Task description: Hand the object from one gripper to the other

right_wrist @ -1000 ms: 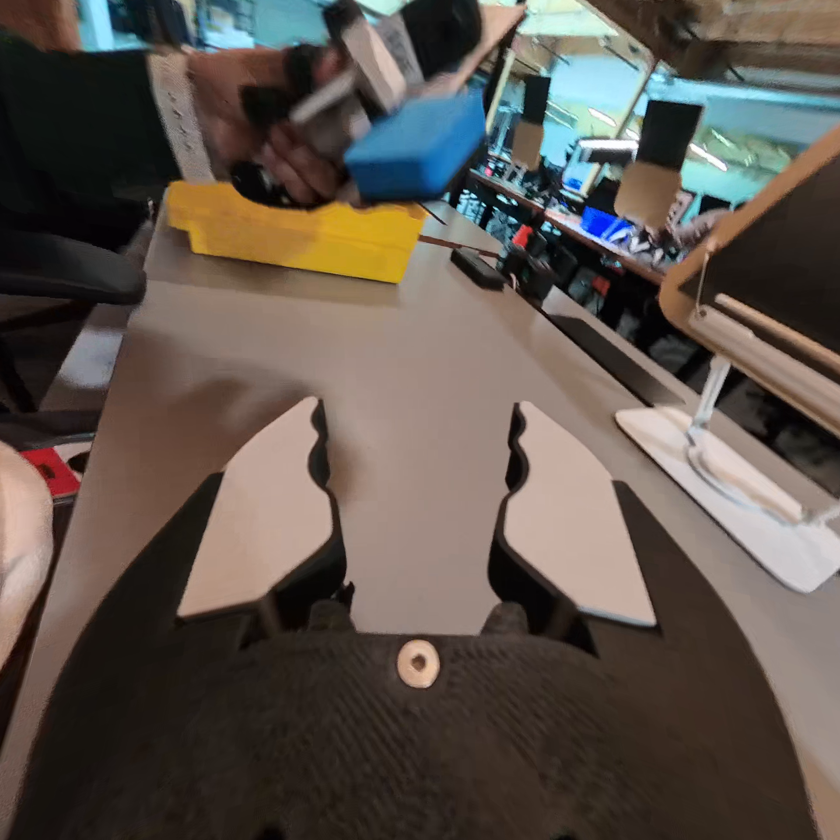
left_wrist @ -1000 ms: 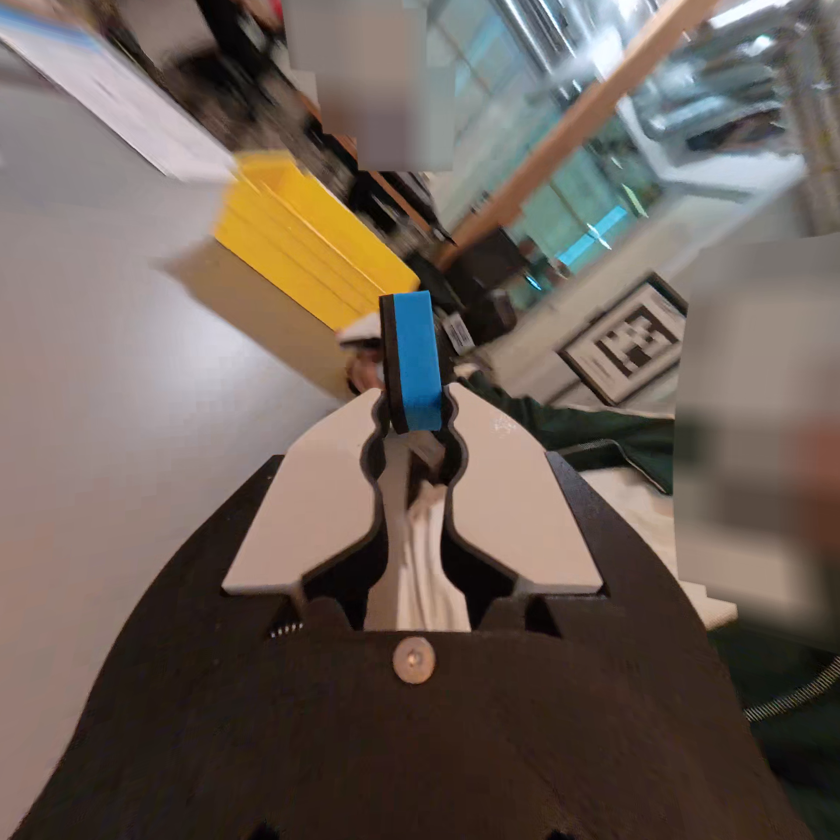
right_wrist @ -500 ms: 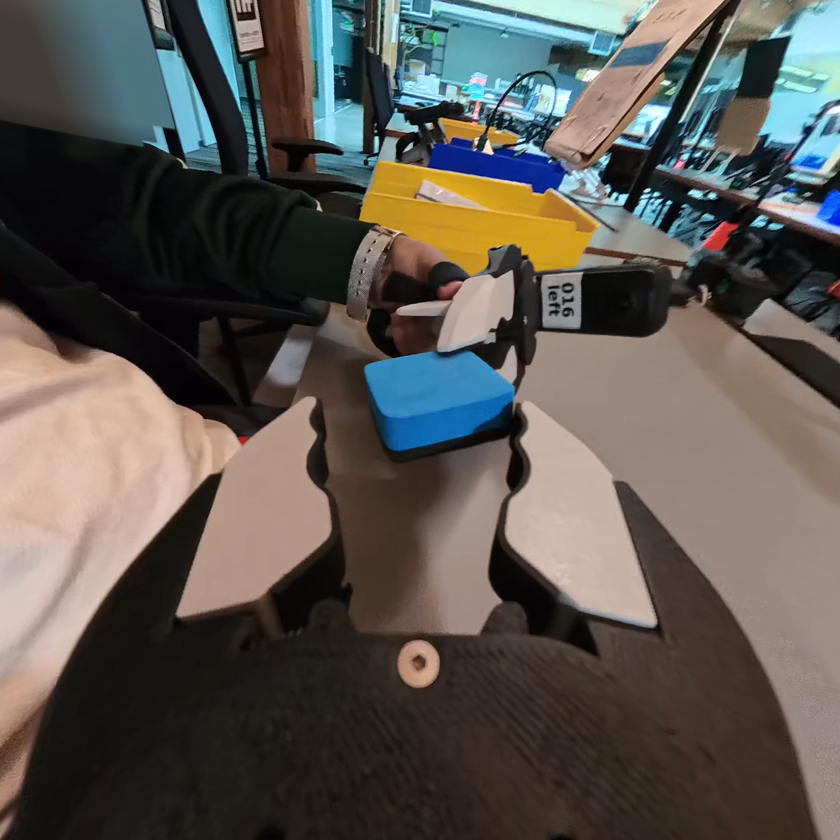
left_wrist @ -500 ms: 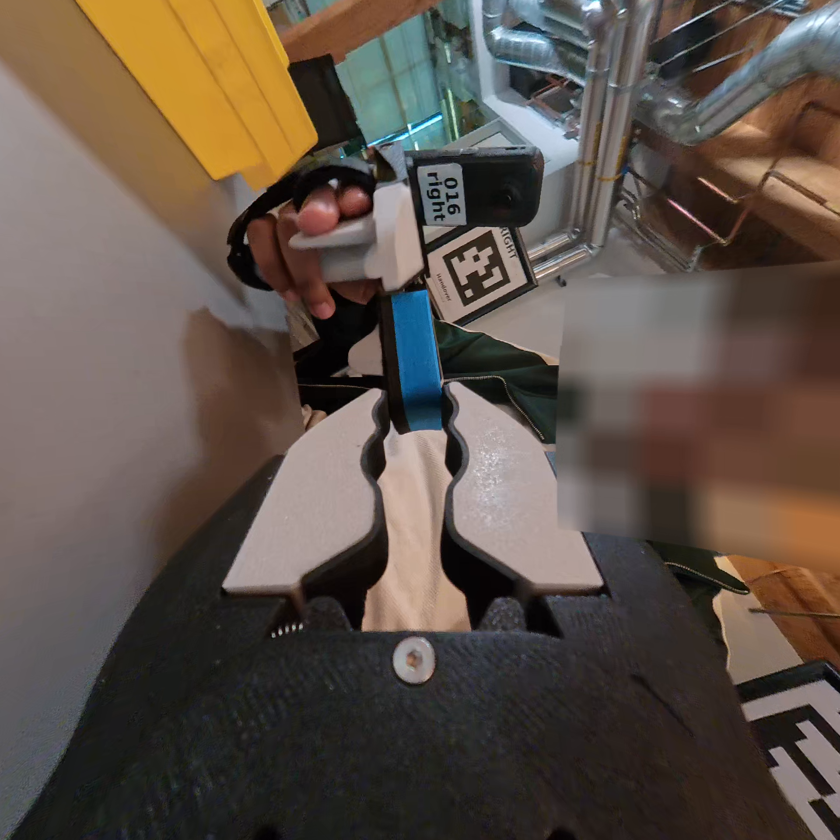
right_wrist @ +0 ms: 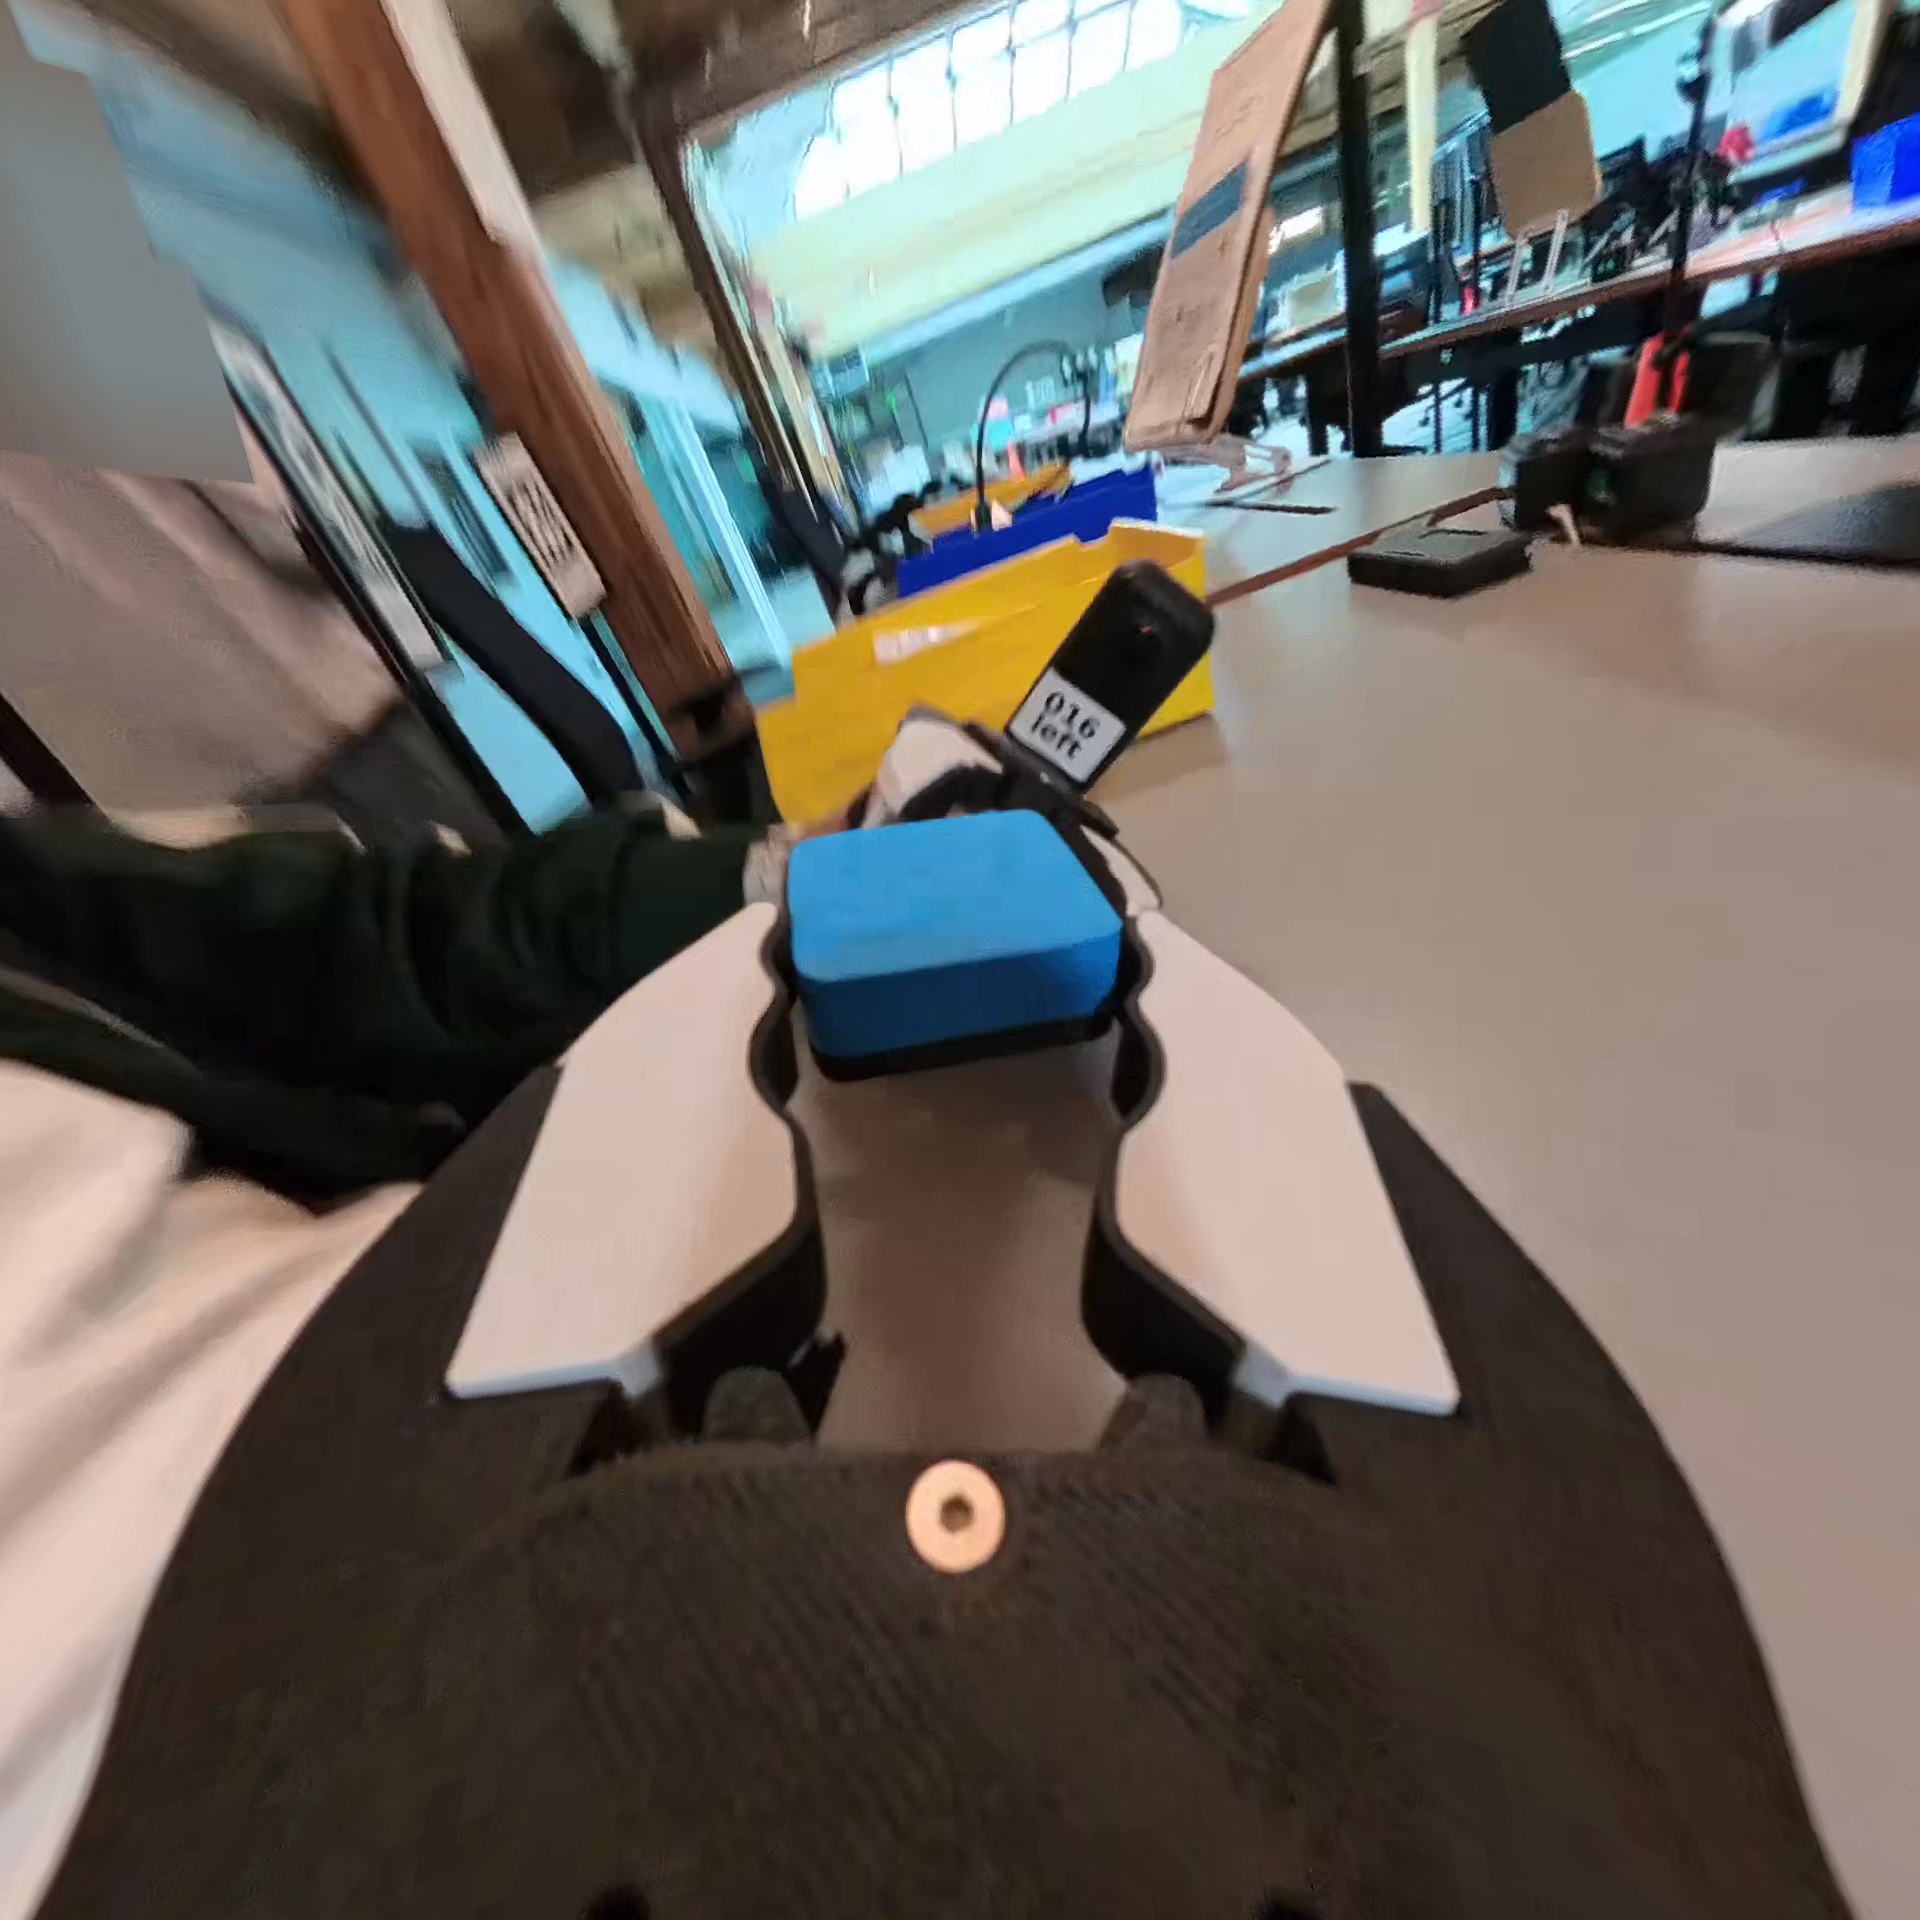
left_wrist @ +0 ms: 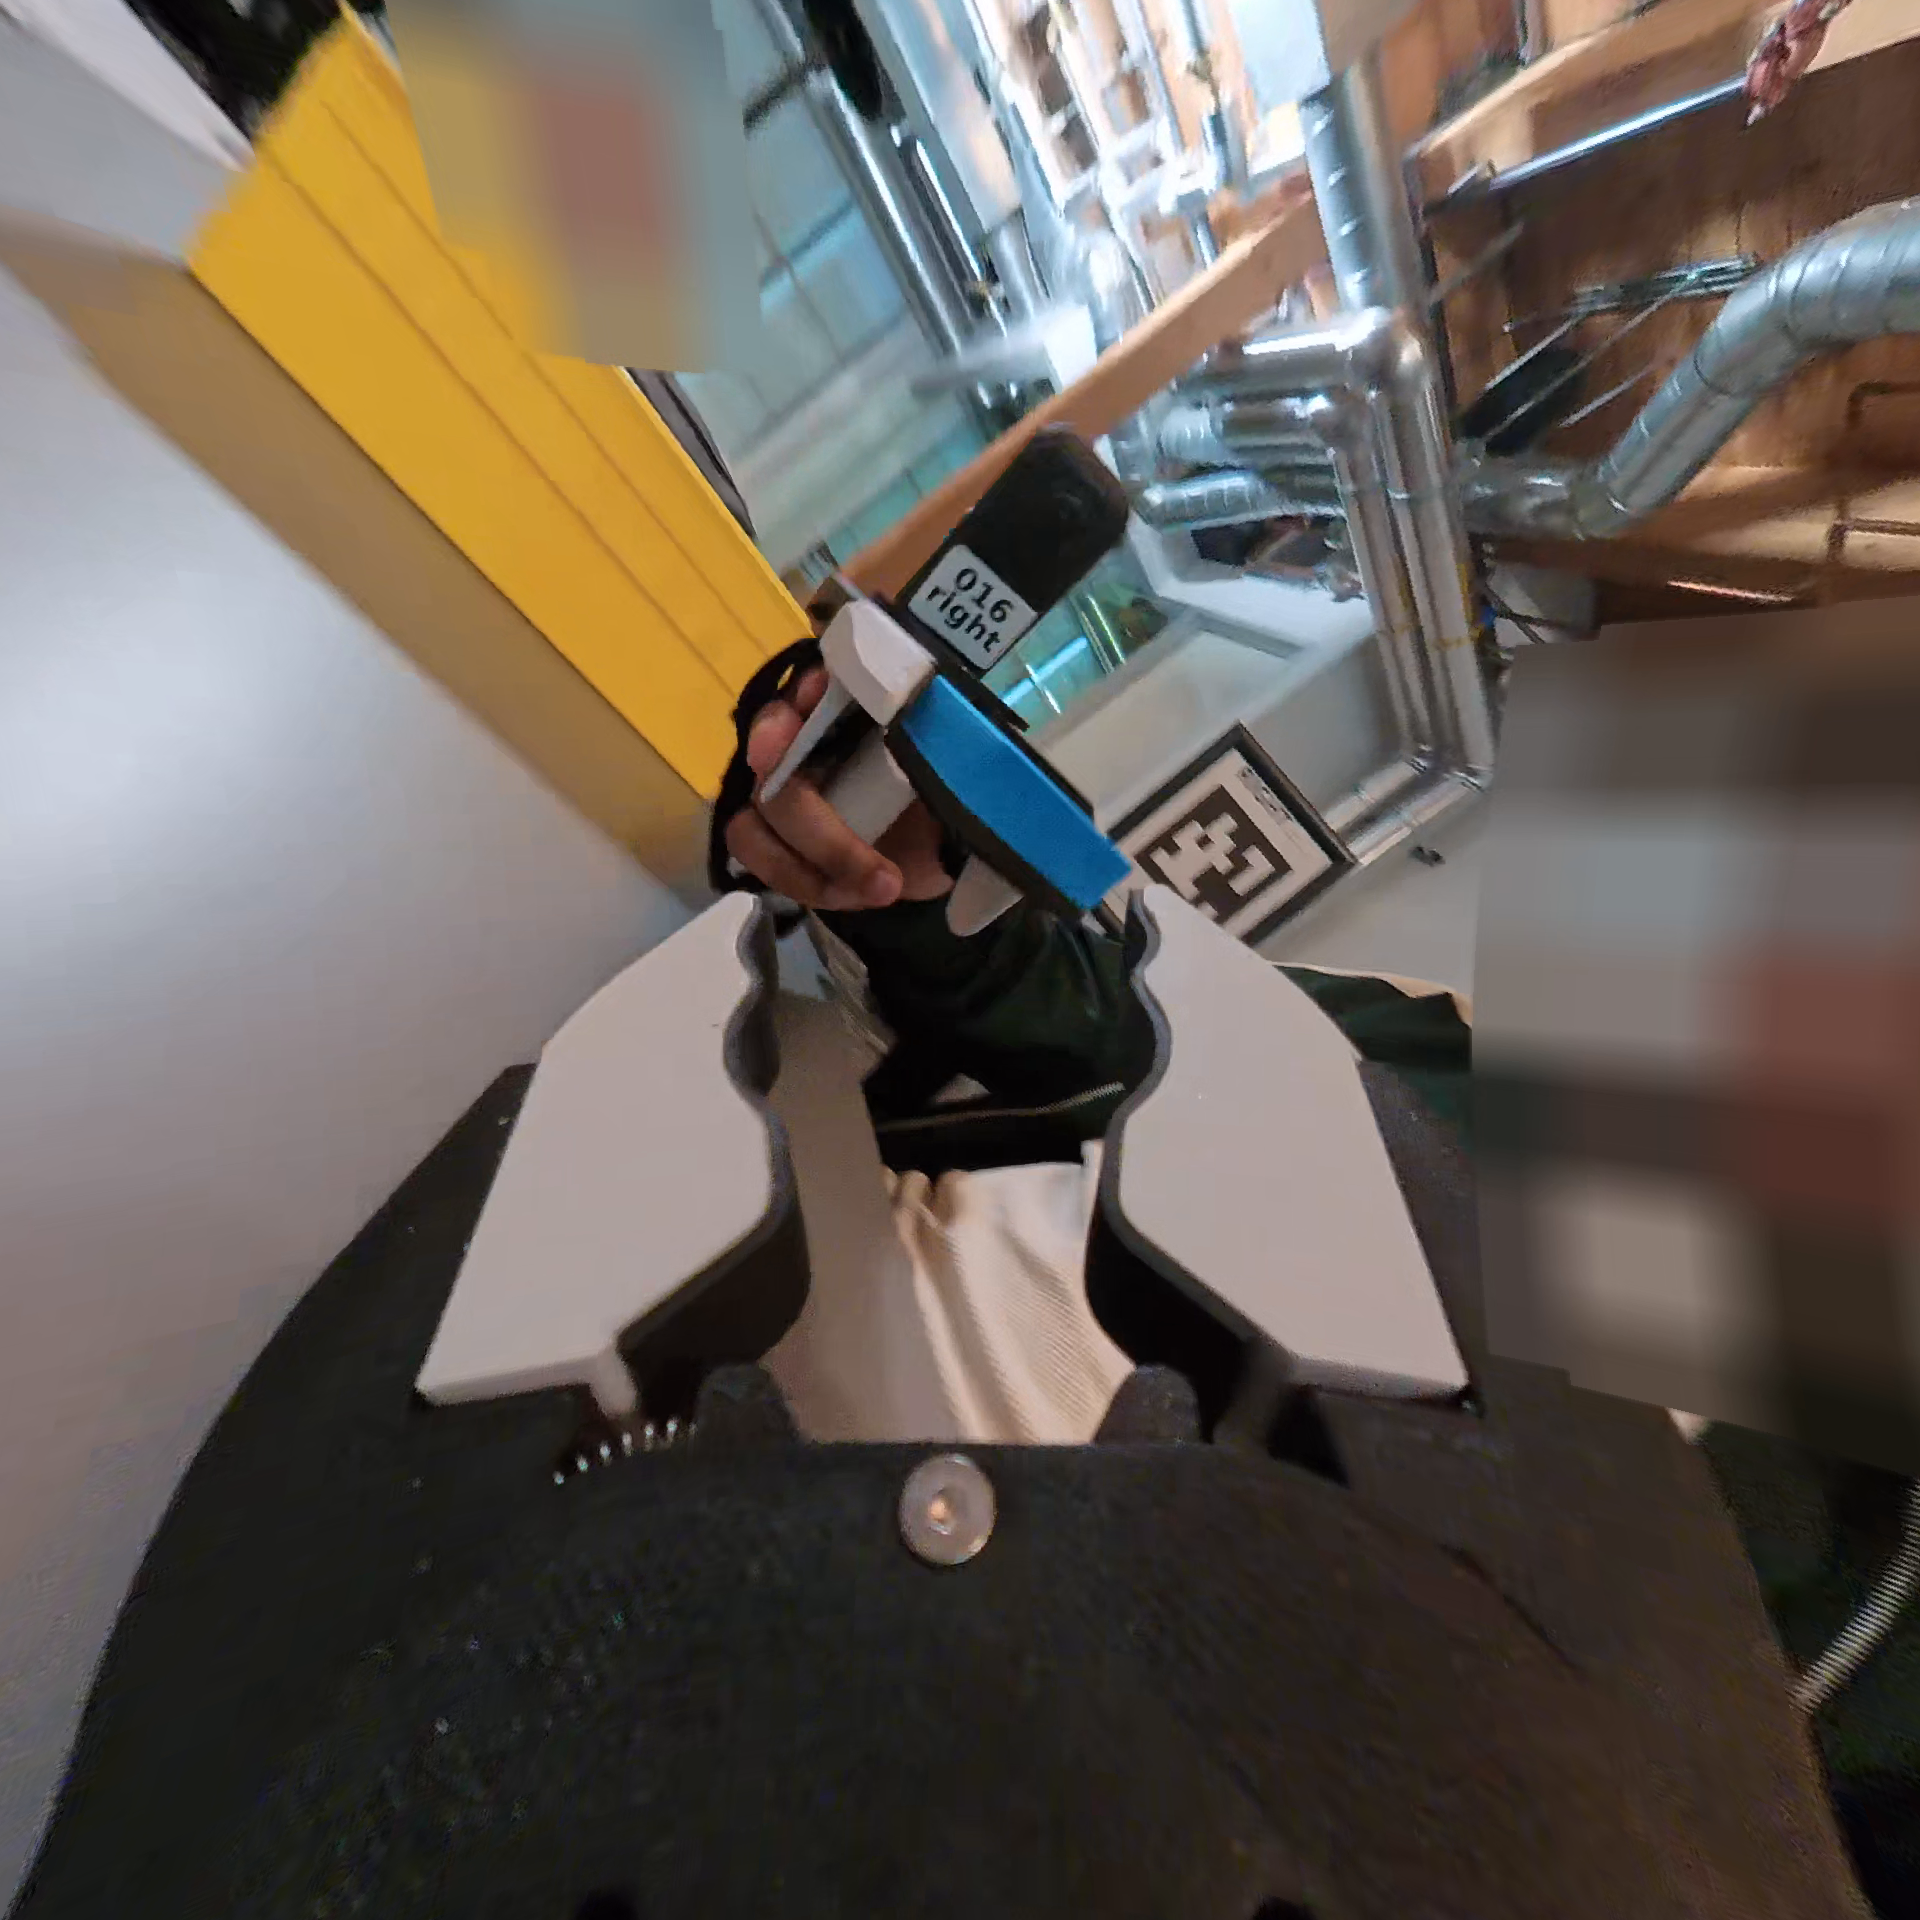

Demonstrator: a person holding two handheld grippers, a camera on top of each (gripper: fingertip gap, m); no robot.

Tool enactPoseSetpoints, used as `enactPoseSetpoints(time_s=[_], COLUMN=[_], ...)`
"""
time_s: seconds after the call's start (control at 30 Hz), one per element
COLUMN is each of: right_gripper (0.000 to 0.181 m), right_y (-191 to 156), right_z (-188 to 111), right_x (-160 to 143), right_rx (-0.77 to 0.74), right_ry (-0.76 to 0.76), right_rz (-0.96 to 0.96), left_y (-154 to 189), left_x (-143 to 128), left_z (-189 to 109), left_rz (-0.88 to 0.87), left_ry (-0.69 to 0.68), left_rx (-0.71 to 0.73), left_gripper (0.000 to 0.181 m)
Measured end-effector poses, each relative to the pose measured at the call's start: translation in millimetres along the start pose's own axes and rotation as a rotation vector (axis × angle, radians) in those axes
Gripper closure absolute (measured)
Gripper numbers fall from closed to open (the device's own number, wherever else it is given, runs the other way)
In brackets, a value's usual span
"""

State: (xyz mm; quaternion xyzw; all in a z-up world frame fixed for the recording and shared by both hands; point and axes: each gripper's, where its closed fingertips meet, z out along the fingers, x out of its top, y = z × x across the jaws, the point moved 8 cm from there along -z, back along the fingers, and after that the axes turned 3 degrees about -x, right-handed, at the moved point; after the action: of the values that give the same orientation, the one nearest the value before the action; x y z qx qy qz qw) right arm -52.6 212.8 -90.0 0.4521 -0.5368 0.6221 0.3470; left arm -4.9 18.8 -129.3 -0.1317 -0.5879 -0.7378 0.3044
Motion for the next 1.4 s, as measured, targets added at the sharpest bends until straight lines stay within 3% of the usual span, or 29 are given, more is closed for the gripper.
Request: enactPoseSetpoints(time_s=[0.07,0.17,0.5,0.63,0.77,0.87,0.97,1.07,1.13,1.27,1.4], right_gripper=[0.122,0.122,0.121,0.122,0.122,0.121,0.121,0.121,0.122,0.079,0.075], right_y=[14,26,9,9,14,15,11,9,10,16,18], right_z=[-10,-18,-9,-12,-13,-10,-7,-5,-5,-13,-29], right_x=[3,4,-13,-16,-19,-23,-26,-27,-26,-12,4], right_rx=[0.011,-0.013,-0.039,0.042,0.2,0.231,0.247,0.259,0.256,0.104,-0.044], right_ry=[0.093,0.152,-0.01,-0.025,0.003,-0.054,-0.093,-0.104,-0.077,0.134,0.271], right_rz=[0.162,0.24,0.157,0.302,0.566,0.623,0.63,0.62,0.583,0.421,0.18], left_y=[-2,0,16,30,34,33,33,31,32,31,31], left_x=[2,2,3,1,-19,-27,-30,-30,-28,-21,-9], left_z=[-1,3,34,48,66,74,77,75,74,70,60], left_rz=[0.055,0.144,0.743,0.988,1.26,1.371,1.412,1.397,1.374,1.276,1.084], left_ry=[0.033,0.03,-0.086,-0.14,-0.375,-0.428,-0.442,-0.458,-0.458,-0.4,-0.262], left_rx=[0.023,0.064,0.374,0.428,0.504,0.557,0.55,0.568,0.562,0.574,0.527], left_gripper=[0.119,0.118,0.1,0.094,0.105,0.124,0.13,0.159,0.159,0.16,0.16])
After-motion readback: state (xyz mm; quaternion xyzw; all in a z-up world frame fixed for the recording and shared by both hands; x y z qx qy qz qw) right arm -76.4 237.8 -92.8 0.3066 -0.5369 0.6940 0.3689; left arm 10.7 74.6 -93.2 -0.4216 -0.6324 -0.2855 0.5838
